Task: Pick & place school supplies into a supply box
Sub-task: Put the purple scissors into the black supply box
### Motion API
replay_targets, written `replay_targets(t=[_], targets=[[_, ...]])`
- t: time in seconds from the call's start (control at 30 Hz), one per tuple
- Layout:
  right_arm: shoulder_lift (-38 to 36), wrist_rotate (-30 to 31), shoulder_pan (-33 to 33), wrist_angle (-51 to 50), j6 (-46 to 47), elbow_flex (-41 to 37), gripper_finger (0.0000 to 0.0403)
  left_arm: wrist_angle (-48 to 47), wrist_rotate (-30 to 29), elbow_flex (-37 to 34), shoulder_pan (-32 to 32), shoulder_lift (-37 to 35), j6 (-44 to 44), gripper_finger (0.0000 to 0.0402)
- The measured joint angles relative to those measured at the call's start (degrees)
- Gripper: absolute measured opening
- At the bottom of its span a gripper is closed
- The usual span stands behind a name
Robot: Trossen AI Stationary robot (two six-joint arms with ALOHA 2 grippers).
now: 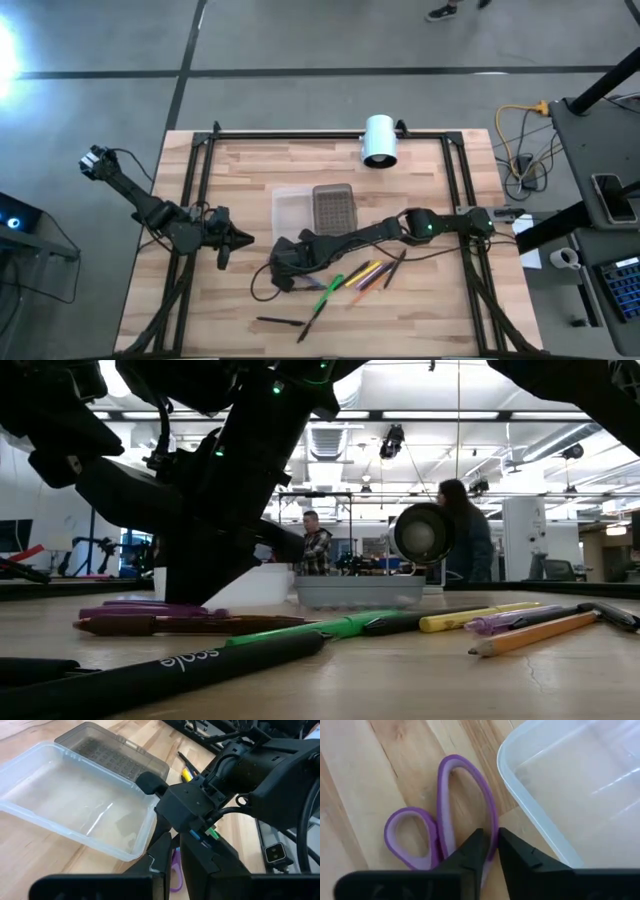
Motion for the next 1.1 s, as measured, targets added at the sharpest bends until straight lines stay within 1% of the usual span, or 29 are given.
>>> replay_targets(t=[0.1, 0.13, 0.33, 0.47, 0.57, 0.63, 0.73, 0.93, 1.03, 1.1], targets=[[-0.3, 0.0, 0.1, -0.8, -0.6, 0.6, 0.0018, 0.0, 0.0, 0.0, 0.0, -0.3, -0.1, 0.0023], [-0.3, -0.1, 0.1, -1.2, -0.7, 0.9, 0.0015, 0.0, 0.0, 0.0, 0.0, -0.3, -0.2, 0.0023], [-0.2, -1.2, -0.5, -5.4, -3.7, 6.0, 0.0011, 0.0, 0.0, 0.0, 0.0, -0.3, -0.2, 0.0023], [-0.7, -3.0, -0.5, -9.2, -4.1, 8.3, 0.001, 0.0, 0.0, 0.0, 0.0, -0.3, -0.2, 0.0023], [-2.8, -3.7, -0.4, -9.7, -2.8, 8.3, 0.001, 0.0, -0.1, 0.0, 0.0, -0.2, -0.2, 0.0023], [-5.3, -2.7, -0.5, -10.8, -1.4, 8.4, 0.001, 0.0, -0.1, 0.0, 0.0, -0.2, -0.2, 0.0023], [-8.4, 2.2, -0.6, -14.4, 4.4, 8.6, 0.0009, 0.0, -0.1, 0.0, 0.0, -0.2, -0.2, 0.0023], [-12.5, 12.6, -1.2, -32.4, 26.1, 8.5, 0.0009, 0.2, -0.1, 0.0, 0.0, -0.3, -0.2, 0.0023], [-13.7, 15.3, -2.4, -39.4, 31.8, 8.5, 0.0009, 0.2, -0.1, 0.1, 0.0, -0.2, -0.2, 0.0023], [-13.9, 15.7, -3.7, -42.1, 33.4, 8.5, 0.0009, 0.3, -0.1, 0.1, 0.0, -0.2, -0.2, 0.0023]])
